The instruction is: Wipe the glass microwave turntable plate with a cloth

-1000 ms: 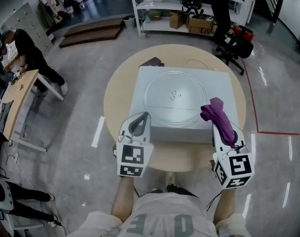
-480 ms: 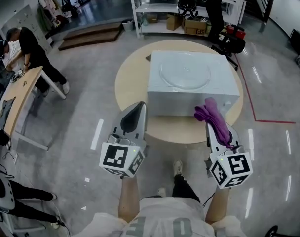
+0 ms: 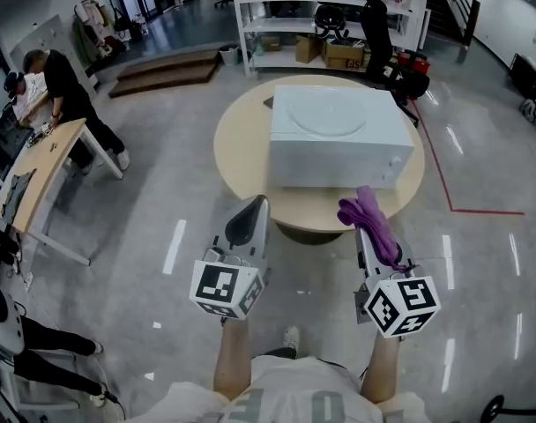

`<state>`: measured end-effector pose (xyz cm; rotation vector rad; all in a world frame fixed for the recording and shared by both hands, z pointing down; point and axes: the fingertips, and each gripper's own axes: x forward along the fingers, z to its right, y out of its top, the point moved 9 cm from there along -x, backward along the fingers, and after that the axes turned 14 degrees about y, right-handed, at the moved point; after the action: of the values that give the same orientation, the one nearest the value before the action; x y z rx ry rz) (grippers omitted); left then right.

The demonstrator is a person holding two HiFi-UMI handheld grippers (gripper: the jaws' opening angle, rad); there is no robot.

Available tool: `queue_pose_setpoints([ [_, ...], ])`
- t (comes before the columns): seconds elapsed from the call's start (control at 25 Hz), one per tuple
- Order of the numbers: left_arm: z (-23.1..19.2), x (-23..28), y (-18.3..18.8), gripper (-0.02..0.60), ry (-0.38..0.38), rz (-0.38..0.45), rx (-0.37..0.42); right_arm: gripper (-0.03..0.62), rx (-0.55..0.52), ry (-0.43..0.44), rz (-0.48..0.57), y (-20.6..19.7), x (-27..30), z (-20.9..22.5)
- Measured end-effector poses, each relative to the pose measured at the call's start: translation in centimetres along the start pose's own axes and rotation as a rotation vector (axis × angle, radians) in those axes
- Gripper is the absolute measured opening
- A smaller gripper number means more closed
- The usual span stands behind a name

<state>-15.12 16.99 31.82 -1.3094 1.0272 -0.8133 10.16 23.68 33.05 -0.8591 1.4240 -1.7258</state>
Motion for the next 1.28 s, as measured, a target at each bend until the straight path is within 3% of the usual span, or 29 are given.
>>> queue_pose_setpoints([
  [0.28, 4.6, -8.1, 0.0, 0.003, 0.009, -0.044, -0.037, 0.048, 0.031, -0.004, -0.015, -2.4, -9.4, -3.8],
  [0.6, 9.8, -16.5, 1.5, 0.003, -0.016, -0.053, 0.029, 0.048, -0.004, -0.049, -0.02, -3.5, -18.1, -7.0],
  [0.92, 9.1, -20.1, 3.0, 0.003, -0.006, -0.025, 0.063, 0.048, -0.026, -0.06, 0.03, -2.5, -20.0, -9.9],
  [1.28, 6.2, -22.5, 3.9, 0.003, -0.002, -0.028, 0.04, 0.048, -0.092, -0.052, 0.012, -1.6, -19.0, -14.1],
])
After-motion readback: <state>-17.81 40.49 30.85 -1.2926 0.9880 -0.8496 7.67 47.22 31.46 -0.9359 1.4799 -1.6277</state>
